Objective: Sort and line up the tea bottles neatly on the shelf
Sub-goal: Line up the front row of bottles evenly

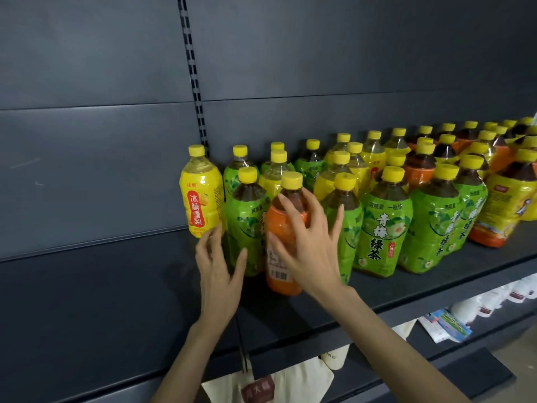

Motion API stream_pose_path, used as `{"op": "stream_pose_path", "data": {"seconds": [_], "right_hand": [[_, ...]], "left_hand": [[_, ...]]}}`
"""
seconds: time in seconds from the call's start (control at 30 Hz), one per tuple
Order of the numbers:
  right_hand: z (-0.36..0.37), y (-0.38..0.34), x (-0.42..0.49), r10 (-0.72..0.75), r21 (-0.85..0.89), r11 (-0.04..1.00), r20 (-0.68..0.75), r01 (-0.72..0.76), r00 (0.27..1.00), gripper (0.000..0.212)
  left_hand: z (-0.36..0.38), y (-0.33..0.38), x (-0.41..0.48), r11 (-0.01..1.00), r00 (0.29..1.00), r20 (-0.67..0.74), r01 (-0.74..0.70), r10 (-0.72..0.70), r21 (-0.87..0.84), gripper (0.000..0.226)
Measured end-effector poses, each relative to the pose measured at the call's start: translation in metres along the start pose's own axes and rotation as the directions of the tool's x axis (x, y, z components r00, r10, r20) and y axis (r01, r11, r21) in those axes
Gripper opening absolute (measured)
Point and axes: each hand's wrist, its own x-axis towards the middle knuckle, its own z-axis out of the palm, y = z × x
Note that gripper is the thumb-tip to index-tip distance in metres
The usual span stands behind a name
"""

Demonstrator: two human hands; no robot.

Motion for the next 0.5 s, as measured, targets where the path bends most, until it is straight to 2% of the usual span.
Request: {"op": "stream_pose_path", "data": {"seconds": [0.1, 0.2, 0.37, 0.5], "right_hand": [[0.007, 0.002, 0.003, -0.006, -0.068, 0.998, -0.015, 0.005, 1.000, 0.061], [0.011, 0.005, 0.006, -0.017, -0.110, 0.994, -0.045, 0.012, 0.999, 0.061], [0.012, 0.007, 0.005, -0.036, -0.129, 0.991, -0.076, 0.026, 0.996, 0.061], [0.013, 0.009, 0.004, -0.048, -0.150, 0.988, -0.092, 0.034, 0.995, 0.062]], "left_hand": [[-0.011, -0.013, 0.027, 0.987, 0.988, 0.001, 0.151, -0.151, -0.054, 0.062], [-0.024, -0.031, 0.061, 0.976, 0.978, -0.004, 0.209, -0.209, 0.060, 0.069], [-0.031, -0.061, 0.106, 0.918, 0.918, 0.061, 0.387, -0.393, 0.091, 0.094], [-0.025, -0.078, 0.126, 0.892, 0.877, 0.162, 0.450, -0.451, 0.048, 0.108]]}}
